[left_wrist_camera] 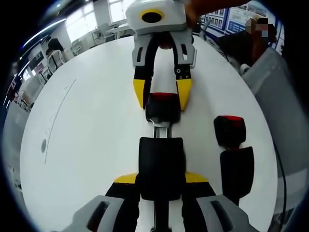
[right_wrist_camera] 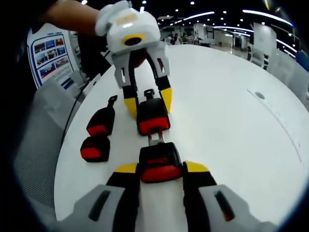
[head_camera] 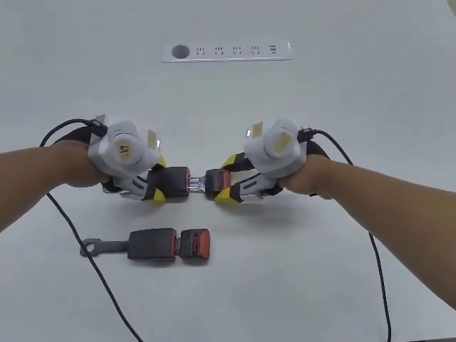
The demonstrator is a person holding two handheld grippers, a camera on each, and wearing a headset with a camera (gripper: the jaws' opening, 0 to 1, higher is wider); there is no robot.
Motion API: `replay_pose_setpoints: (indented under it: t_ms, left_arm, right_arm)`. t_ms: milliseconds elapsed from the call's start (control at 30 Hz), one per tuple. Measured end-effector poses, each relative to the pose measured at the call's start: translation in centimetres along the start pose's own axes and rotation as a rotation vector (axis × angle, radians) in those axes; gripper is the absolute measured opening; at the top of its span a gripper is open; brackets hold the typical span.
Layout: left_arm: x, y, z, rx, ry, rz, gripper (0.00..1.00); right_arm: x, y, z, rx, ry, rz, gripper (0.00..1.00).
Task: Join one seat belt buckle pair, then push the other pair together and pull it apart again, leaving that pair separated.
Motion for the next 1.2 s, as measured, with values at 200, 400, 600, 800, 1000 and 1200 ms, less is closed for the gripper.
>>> replay_pose_setpoints:
  t_ms: [200,400,600,800,1000,1200]
  left_arm:
    - [0.0,0.1,0.1,0.000,0.006,-0.008,0.34]
    - [0.0,0.1,0.1,-0.001,0.009,-0.009,0.34]
    - [0.0,0.1,0.1,-0.003,0.013,-0.014,0.35]
    - [0.0,0.1,0.1,-0.002,0.016,-0.007,0.34]
    - [0.0,0.1,0.0,-0.003,0.018,-0.003,0.34]
    - [-0.1,0.1,0.1,0.000,0.016,0.001,0.34]
  right_arm:
    - [0.8,0.9,-0.3,0.003,0.001,0.011,0.35]
    - [1.8,2.3,-0.6,0.007,-0.005,0.024,0.35]
    - [2.9,4.0,-0.9,0.010,-0.013,0.031,0.35]
    - [3.9,5.5,-1.3,0.020,-0.014,0.050,0.35]
    - [5.3,7.1,-1.5,0.039,-0.035,0.064,0.35]
    - [6.6,8.7,-1.6,0.063,-0.058,0.081,0.35]
Point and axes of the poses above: the centre of the closed fingertips' face, and the gripper's own axes: y roughly backward along the fingers, z roughly to its left, x roughly out of its underside, the point moved 10 cm from there along y, roughly backward along the fingers, and after that the axes turned 8 degrees about -y, right-handed, at the moved point
